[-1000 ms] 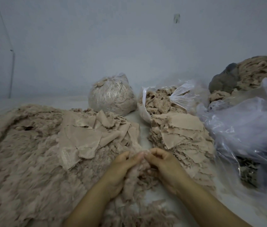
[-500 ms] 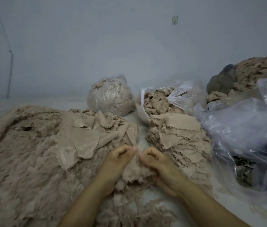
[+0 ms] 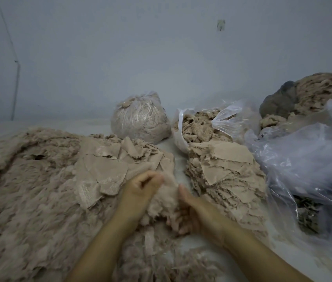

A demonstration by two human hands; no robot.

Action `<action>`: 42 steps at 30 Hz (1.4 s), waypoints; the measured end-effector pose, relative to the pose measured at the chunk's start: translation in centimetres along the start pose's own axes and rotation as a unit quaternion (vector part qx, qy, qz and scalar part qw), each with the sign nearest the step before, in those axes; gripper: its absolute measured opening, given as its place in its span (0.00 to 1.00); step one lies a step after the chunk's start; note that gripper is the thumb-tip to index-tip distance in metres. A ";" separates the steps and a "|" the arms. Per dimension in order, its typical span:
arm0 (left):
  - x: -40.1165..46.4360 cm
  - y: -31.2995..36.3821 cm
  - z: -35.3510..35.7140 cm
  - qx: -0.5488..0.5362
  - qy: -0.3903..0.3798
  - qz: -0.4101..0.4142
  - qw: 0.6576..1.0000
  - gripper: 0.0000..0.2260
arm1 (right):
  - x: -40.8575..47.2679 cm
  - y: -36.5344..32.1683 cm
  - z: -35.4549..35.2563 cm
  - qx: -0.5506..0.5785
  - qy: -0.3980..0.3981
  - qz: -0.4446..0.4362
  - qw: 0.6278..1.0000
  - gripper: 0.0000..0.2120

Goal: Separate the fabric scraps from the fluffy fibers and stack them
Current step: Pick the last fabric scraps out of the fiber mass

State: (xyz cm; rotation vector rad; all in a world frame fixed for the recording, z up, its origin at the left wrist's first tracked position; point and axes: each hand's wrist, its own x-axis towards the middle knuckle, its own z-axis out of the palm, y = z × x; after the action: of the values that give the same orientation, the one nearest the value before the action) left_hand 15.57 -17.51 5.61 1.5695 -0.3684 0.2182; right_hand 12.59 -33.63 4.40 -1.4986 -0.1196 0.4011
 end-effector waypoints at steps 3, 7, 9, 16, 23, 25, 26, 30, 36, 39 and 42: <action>-0.4 -0.2 1.1 0.107 -0.128 0.097 0.981 0.12 | 0.2 -0.2 0.4 0.115 0.045 -0.015 0.992 0.16; -0.6 -1.0 1.0 0.180 -0.190 0.126 0.957 0.16 | 0.8 -0.1 -0.7 0.161 0.180 -0.087 0.967 0.06; -0.4 -1.3 1.0 0.203 -0.158 0.140 0.956 0.21 | 1.0 0.0 -0.9 0.172 0.191 -0.106 0.961 0.09; -0.1 -1.1 0.7 0.176 -0.038 0.144 0.973 0.28 | 0.7 -0.1 -1.0 0.098 0.124 -0.004 0.987 0.25; -0.3 -1.1 0.8 0.116 -0.050 0.158 0.979 0.19 | 0.5 0.5 -0.3 0.084 0.058 -0.049 0.994 0.19; -0.3 -1.4 0.5 0.131 -0.084 0.154 0.976 0.22 | 0.8 0.6 -0.5 0.117 0.129 -0.112 0.978 0.13; -0.4 -1.5 0.4 0.149 -0.120 0.144 0.971 0.23 | 0.9 0.6 -0.6 0.105 0.166 -0.143 0.970 0.10; -0.7 -0.8 -0.3 0.170 -0.333 0.066 0.925 0.17 | 1.0 1.0 -0.1 0.009 0.267 -0.225 0.937 0.16; -0.8 1.0 -1.3 0.053 -0.202 0.014 0.978 0.07 | 0.6 0.5 -0.1 0.046 0.214 -0.230 0.948 0.12; -0.4 0.4 -0.3 0.082 -0.116 0.008 0.990 0.13 | 0.3 0.4 0.7 -0.004 0.157 -0.226 0.961 0.09; -0.6 -0.5 1.1 0.126 -0.118 0.008 0.985 0.03 | 0.1 0.5 0.8 0.000 0.152 -0.224 0.963 0.07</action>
State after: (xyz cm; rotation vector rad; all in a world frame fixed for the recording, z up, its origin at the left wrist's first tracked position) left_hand 15.07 -18.51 4.88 1.8503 -0.5559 0.0922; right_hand 12.29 -32.81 3.93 -1.4643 -0.2091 -0.1935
